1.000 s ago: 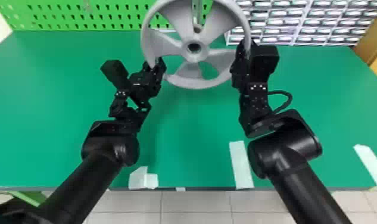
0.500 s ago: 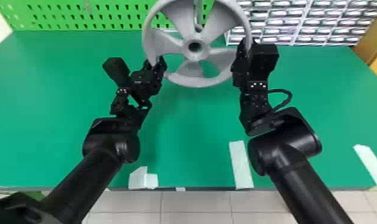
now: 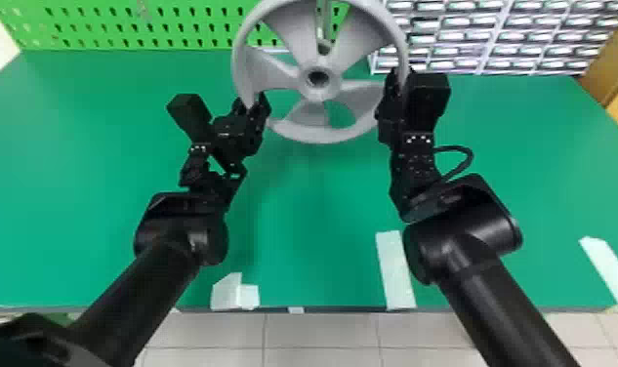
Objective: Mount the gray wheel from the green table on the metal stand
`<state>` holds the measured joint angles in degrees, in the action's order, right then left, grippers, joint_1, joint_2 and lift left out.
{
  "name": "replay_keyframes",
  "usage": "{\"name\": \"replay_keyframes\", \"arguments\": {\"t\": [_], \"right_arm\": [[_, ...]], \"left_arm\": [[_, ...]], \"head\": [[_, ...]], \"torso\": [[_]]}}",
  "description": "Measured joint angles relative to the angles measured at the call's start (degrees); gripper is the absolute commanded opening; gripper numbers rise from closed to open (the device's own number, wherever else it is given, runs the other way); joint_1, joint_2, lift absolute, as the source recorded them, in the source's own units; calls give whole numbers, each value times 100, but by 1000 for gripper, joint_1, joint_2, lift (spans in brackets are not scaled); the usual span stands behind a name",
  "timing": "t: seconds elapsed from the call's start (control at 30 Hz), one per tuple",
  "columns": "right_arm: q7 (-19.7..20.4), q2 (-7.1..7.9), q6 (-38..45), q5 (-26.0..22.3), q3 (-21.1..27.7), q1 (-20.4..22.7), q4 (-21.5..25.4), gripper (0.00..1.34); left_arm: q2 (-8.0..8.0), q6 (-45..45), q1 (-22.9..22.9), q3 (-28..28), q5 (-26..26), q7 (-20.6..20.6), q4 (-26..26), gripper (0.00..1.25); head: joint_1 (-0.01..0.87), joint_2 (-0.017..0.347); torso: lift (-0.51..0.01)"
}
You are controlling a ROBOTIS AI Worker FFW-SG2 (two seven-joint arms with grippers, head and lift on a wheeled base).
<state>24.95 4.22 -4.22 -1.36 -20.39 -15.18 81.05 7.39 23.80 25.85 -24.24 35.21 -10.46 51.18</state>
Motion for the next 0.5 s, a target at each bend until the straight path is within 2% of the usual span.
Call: {"name": "replay_keyframes", "arguments": {"t": [0.5], "right_arm": [[0,-9,0,-48,-18,-119,-184,150]], "left_arm": [[-10,9,81,53,-46,0,-127,354]], "head": [[867,52]], "torso": [[-100]]}}
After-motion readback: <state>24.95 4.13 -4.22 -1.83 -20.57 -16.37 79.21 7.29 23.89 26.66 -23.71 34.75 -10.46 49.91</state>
